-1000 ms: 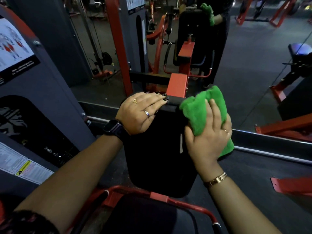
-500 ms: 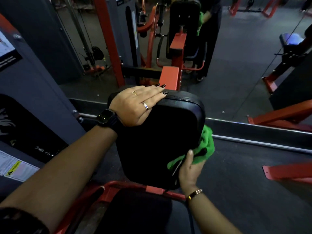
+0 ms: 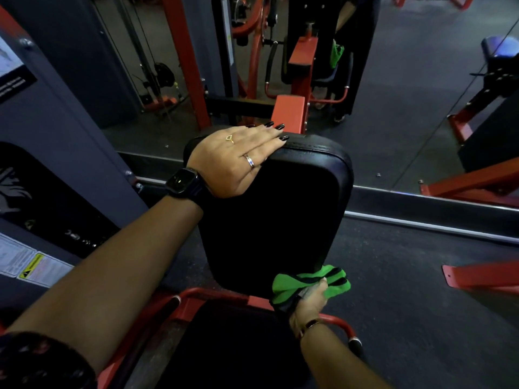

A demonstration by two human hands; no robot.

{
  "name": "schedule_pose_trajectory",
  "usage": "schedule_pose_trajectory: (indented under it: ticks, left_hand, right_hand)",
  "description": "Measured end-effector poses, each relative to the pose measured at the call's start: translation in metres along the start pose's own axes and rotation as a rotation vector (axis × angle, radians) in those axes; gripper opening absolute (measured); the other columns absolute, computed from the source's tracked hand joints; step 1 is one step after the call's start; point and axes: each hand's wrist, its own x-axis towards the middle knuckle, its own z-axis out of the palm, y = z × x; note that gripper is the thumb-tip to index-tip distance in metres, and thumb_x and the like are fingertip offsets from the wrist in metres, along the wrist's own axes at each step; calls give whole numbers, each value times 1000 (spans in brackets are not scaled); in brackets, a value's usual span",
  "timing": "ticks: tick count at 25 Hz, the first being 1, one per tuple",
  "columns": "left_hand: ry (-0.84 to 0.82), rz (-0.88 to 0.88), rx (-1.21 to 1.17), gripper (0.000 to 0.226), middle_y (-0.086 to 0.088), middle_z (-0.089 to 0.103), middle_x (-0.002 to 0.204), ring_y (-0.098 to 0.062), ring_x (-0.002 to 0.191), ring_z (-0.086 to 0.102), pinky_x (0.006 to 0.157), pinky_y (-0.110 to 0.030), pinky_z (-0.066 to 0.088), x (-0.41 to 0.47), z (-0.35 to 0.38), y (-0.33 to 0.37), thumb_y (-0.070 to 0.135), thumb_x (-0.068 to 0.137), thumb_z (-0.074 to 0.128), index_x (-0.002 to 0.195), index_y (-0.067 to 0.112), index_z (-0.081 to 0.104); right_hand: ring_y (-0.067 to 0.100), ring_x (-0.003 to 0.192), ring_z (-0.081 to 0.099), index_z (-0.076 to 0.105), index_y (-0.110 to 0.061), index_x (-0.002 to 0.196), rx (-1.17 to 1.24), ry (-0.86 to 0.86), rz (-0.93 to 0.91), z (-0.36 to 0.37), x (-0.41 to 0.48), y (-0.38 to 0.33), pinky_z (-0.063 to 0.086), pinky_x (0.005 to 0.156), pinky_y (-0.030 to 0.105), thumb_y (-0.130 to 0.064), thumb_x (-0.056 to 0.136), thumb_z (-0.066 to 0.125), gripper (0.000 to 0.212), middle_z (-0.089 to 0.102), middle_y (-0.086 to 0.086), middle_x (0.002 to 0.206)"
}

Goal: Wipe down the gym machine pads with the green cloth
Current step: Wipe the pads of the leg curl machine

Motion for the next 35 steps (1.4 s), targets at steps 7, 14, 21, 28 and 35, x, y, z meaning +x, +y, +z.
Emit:
schedule_pose_trajectory:
  ticks: [7,14,21,28,35]
  left_hand:
    - [20,24,10,41,-11,52,135,-23,123,52,96,-40,47,-2,0,0,18,91,42,129,6,54]
    - [27,48,43,40,-9,54,134,-23,123,53,97,-39,46,-2,0,0,17,91,42,128,6,55]
    - [-110,154,5,44,-9,49,139,-24,125,50,104,-37,41,33,2,20,20,93,42,135,9,47]
    - [-314,373,-17,40,-6,55,134,-26,129,45,108,-44,36,88,17,54,25,95,35,129,15,54]
    - [-353,424,23,41,-8,56,131,-29,127,47,110,-45,32,91,16,58,26,96,32,128,13,54]
  right_hand:
    - [34,95,62,51,-11,123,139,-122,110,9,-12,-1,55,73,44,-39,92,31,46,61,16,116]
    - [33,99,61,52,-12,119,53,-71,-91,25,-16,-41,53,85,51,-25,90,37,36,59,11,116]
    - [21,82,57,42,-5,135,-2,-228,-64,-13,10,-11,49,71,32,-19,102,31,37,57,6,95]
    - [36,109,58,51,-18,127,48,-188,95,-4,40,-4,51,88,49,-27,96,39,35,59,11,122]
    - [31,102,63,63,-15,109,8,-135,58,-4,34,-5,51,92,45,-26,88,49,27,66,11,112]
